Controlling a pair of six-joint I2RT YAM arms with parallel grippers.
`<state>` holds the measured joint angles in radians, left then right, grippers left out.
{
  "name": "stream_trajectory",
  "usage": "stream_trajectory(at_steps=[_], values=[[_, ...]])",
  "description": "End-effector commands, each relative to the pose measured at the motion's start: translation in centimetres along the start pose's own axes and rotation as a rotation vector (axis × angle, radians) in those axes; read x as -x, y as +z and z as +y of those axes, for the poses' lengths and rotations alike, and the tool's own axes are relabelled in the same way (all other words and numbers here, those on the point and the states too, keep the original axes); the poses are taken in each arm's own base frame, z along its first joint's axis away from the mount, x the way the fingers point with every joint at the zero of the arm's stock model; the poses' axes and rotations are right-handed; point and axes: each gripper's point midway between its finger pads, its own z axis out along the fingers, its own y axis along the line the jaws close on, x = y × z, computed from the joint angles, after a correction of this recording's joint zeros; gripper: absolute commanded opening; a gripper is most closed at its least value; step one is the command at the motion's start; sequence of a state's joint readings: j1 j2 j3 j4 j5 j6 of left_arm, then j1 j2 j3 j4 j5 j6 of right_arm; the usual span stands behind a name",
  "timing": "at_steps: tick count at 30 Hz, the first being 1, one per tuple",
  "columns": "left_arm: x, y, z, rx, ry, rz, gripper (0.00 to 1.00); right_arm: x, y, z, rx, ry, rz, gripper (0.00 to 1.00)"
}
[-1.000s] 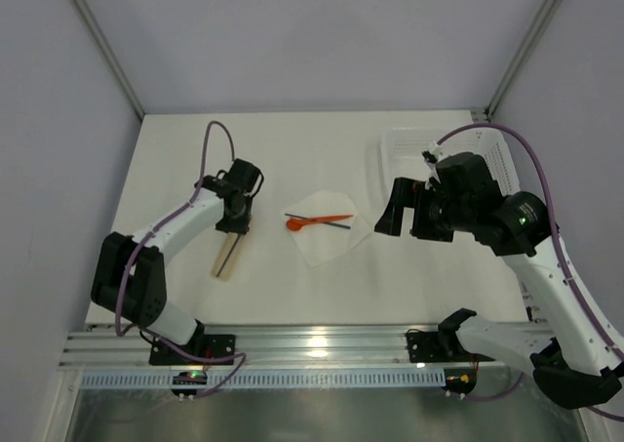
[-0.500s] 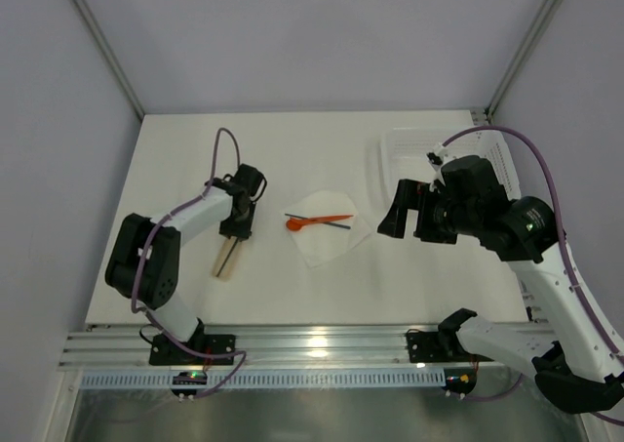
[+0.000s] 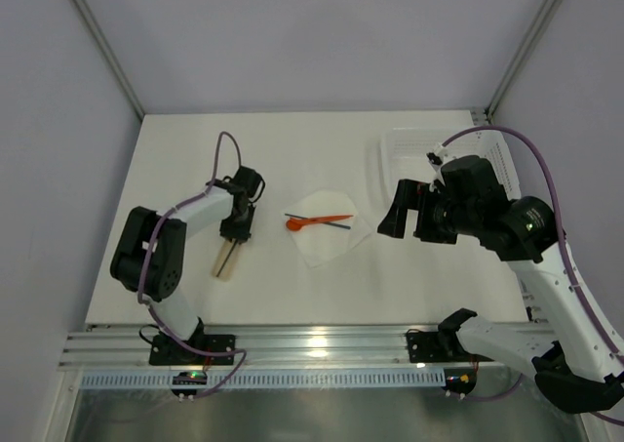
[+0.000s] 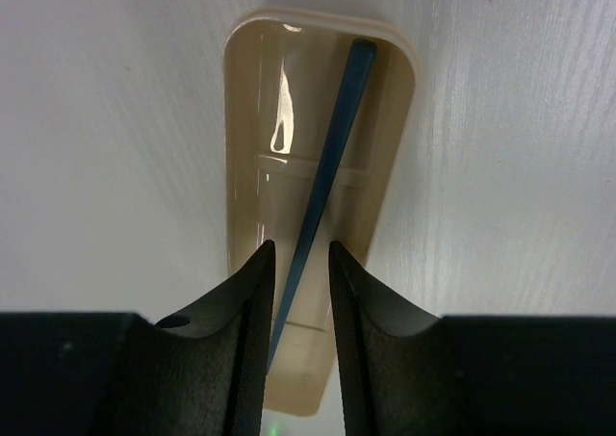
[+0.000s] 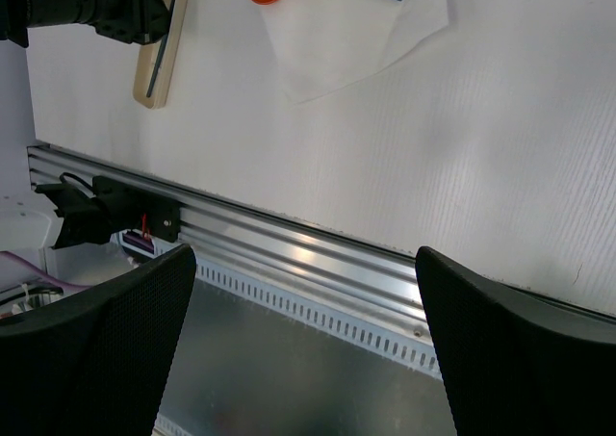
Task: Place the utensils on the paper napkin and roll it up
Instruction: Pick up the utensils from the container.
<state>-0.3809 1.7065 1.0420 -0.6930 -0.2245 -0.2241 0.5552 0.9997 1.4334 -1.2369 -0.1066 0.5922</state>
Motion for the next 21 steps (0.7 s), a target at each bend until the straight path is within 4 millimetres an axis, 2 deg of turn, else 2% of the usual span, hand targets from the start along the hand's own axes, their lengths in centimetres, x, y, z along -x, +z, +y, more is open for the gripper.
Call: stream_trajectory(at_steps=[1, 10, 13, 14, 21], values=[[0.3, 0.7, -0.3, -0.031, 0.004, -0.003, 0.3, 0.9, -0.4, 0.7, 0.021, -0.016, -0.034, 1.0], [-0.4, 1.6, 0.1, -0.081, -0.013, 0.033, 0.23, 0.9, -0.4, 0.6, 0.016, -0.017, -0.038, 0.99], [-0.6, 1.8, 0.2, -0.087, -0.016, 0.044, 0.15, 0.9, -0.4, 0.6, 0.017, -0.018, -0.037, 1.0], [-0.5, 1.7, 0.3, -0.084, -0.018, 0.044, 0.12, 0.9, -0.4, 0.6, 0.017, -0.018, -0.037, 0.99], [0.3, -0.4, 0.7, -0.079, -0.04, 0.021, 0.04, 1.0, -0.5, 0.7, 0.023, -0.015, -0.04, 0.99]])
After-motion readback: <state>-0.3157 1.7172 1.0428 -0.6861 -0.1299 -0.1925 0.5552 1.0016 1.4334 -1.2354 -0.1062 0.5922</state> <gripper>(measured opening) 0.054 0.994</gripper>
